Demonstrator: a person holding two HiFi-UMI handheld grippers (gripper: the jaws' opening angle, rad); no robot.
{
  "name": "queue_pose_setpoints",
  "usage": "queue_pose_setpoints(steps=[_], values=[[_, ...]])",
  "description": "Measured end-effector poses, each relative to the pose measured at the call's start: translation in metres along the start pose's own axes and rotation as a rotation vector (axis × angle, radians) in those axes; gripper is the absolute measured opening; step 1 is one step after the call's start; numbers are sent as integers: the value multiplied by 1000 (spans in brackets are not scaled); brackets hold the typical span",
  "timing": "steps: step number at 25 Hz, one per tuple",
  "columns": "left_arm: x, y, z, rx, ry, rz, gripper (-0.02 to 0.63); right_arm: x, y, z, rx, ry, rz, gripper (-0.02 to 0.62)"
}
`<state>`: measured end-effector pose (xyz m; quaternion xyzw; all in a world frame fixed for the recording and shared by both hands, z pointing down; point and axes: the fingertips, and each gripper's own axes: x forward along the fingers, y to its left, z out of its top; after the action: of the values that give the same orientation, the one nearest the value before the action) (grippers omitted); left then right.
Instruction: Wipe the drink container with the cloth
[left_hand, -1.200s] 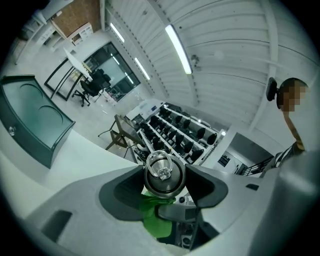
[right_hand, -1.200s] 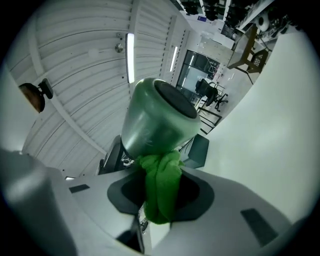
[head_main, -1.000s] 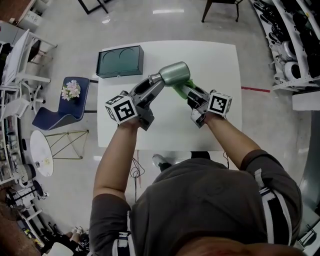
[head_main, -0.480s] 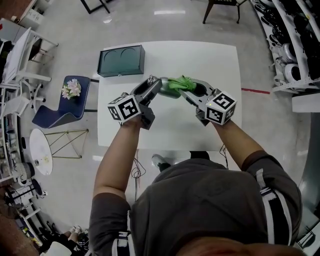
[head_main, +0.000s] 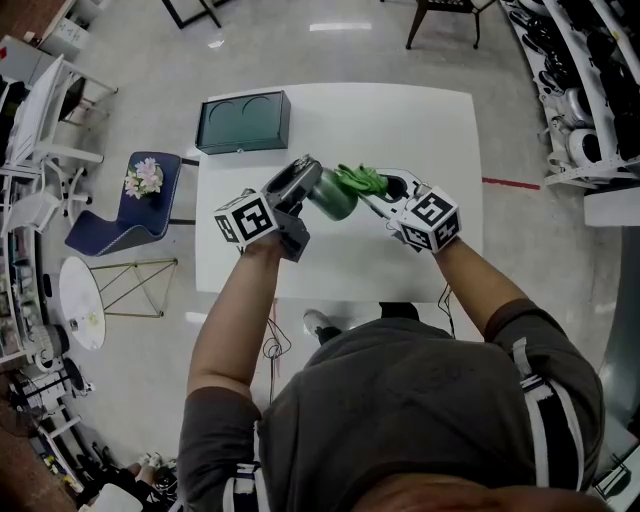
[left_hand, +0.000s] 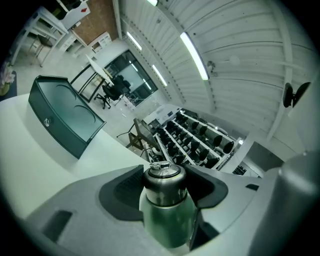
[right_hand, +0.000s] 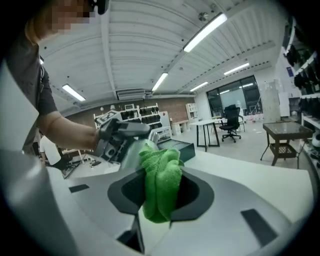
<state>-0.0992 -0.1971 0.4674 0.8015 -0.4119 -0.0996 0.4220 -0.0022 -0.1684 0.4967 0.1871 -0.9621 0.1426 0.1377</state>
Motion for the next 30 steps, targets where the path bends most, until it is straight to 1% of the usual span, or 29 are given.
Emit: queue_pose_setpoints(steps=[2,3,4,6,8,9,11,15,19,21,22,23,27,28,30], values=[[1,-4,0,14,3,-12,250,0,-1,-18,10,64,-2,98],[1,-6,0,32,12,-14,250,0,-2,-20,22,69,-1,98],[2,-7,-1,52,23,-13,250,-2,-4,-15,40,51,-2,98],[2,-7,-3,87,45,-8,250,-5,-7,10,61,-20,4,98],[2,-5,-3,101,51,0,250,-1,2,36,13,-59,34,98],[2,-4,-2,96,46,4,250,3,8,42,-30,-54,51,98],[4,-3,2,77,29,8,250,7,19,43,-101,-26,72,98],[3,-3,1,81,29,11,250,6,29,14,-144,39,87,98],[-7,0,1,77,14,7,250,10,39,-34,-188,173,117,98],[-8,-3,1,102,20,-5,250,11,39,-53,-177,225,130,98],[-8,-5,-1,139,33,-6,250,11,37,-57,-155,231,131,98],[-7,-4,-3,195,51,-2,250,9,33,-58,-132,226,126,98],[-8,11,-24,505,145,42,251,-1,16,-47,-90,185,100,98],[-9,15,-31,570,167,42,252,-3,13,-45,-86,178,96,98],[-10,21,-44,670,202,34,252,-5,8,-42,-81,173,89,98]])
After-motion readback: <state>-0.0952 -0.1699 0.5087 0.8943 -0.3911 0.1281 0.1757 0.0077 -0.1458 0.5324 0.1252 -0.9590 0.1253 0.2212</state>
